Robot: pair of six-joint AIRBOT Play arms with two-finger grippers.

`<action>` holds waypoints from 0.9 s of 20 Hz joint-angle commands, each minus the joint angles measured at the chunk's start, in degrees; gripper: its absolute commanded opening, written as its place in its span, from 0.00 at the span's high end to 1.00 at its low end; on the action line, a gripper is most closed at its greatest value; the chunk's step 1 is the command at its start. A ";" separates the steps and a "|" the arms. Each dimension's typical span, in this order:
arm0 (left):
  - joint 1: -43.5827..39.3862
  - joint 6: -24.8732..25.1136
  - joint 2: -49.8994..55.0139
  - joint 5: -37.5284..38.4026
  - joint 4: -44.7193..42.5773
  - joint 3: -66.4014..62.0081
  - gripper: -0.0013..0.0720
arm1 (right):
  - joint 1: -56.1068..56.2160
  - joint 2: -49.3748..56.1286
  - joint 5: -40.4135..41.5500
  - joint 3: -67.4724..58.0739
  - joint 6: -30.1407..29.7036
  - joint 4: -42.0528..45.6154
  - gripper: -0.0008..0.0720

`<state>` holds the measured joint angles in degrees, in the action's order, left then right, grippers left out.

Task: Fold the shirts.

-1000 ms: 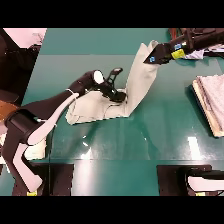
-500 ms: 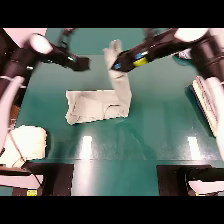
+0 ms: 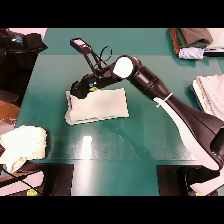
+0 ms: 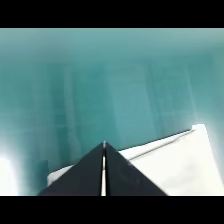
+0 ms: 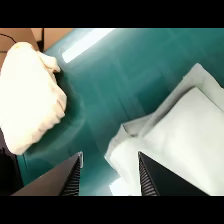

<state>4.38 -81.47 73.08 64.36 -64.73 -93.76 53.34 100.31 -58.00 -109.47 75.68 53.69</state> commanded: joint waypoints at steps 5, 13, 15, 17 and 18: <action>1.42 1.57 -1.07 4.46 0.00 0.02 0.95 | -14.75 -4.59 -25.31 7.85 2.82 11.85 0.42; 1.42 2.40 -1.05 5.95 0.22 0.02 0.95 | -31.47 -8.09 -9.40 33.62 2.64 -0.72 0.12; 1.42 2.40 -1.05 5.92 0.37 0.02 0.95 | -32.52 -4.87 -9.31 34.77 -0.22 -8.28 0.12; 1.42 2.40 -1.05 5.95 0.44 0.02 0.95 | -31.93 -1.29 -9.42 34.77 -2.73 -16.04 0.13; 1.42 2.40 -1.05 5.95 0.46 0.02 0.95 | -31.19 0.31 -9.03 34.77 -2.99 -19.12 0.13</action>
<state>5.76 -79.18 72.07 70.19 -64.45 -93.76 22.57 96.82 -68.25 -76.29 75.46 46.06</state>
